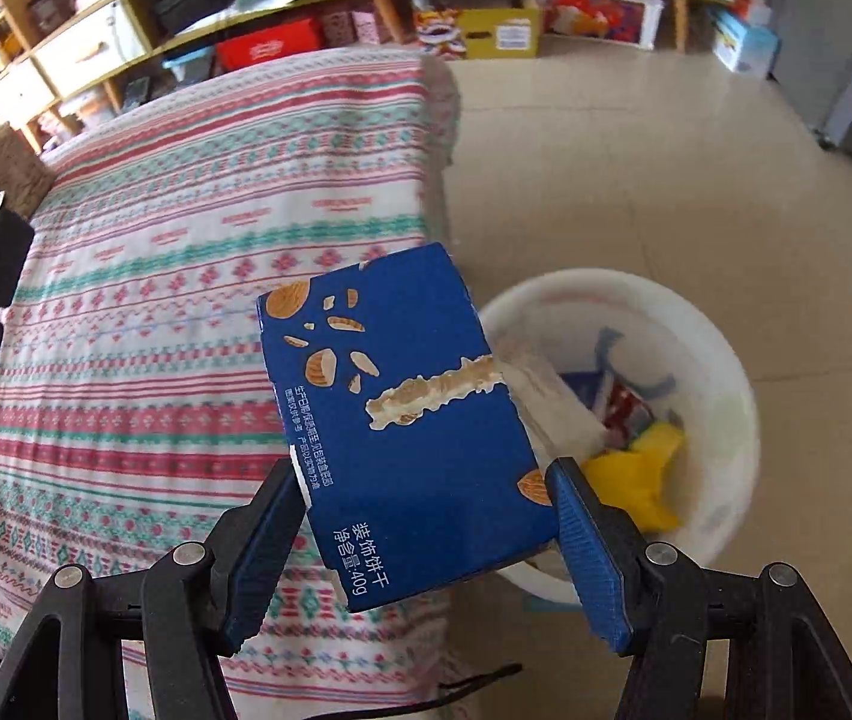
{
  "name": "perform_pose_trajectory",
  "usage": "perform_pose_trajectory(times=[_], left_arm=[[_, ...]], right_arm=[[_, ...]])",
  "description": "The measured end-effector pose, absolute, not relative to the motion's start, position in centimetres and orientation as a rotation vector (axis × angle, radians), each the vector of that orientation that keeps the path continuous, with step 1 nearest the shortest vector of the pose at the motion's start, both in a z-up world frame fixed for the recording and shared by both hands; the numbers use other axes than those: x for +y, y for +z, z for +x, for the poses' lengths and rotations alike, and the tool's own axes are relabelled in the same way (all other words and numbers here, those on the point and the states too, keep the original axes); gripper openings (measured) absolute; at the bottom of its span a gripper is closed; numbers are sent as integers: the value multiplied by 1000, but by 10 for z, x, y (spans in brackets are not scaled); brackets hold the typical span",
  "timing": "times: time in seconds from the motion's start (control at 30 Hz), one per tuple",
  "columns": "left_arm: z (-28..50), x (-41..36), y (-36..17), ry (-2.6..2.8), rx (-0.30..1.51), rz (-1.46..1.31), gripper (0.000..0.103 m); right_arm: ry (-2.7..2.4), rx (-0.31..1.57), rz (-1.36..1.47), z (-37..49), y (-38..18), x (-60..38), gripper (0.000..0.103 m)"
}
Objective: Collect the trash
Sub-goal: 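Carry the tray and biscuit box over the bucket and open both tools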
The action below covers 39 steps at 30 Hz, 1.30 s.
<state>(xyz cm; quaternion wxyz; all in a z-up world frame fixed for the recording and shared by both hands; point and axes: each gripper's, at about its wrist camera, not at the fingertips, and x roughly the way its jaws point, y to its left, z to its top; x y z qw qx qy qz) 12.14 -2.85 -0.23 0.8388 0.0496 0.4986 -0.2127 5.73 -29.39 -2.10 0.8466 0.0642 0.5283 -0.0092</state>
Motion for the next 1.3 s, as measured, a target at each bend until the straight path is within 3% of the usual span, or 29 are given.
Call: perform_pose_trajectory(times=[0.53, 0.6, 1.17, 1.2, 1.23, 1.3], left_arm=[[96, -159, -33, -618, 1055, 249, 65], [95, -170, -38, -658, 1058, 243, 65], [103, -262, -64, -824, 1052, 272, 68], [104, -266, -64, -841, 1045, 266, 73], [105, -269, -65, -834, 1038, 269, 87], [105, -272, -66, -812, 1039, 273, 98]], right_arm=[[-168, 1172, 321, 54, -50, -392, 72], [-188, 1189, 361, 52, -50, -397, 81], [-257, 1094, 286, -23, -13, -428, 82], [-263, 1092, 288, -27, -13, -430, 82], [-269, 1091, 290, -31, -13, -433, 82], [-281, 1089, 297, -39, -13, -439, 82]])
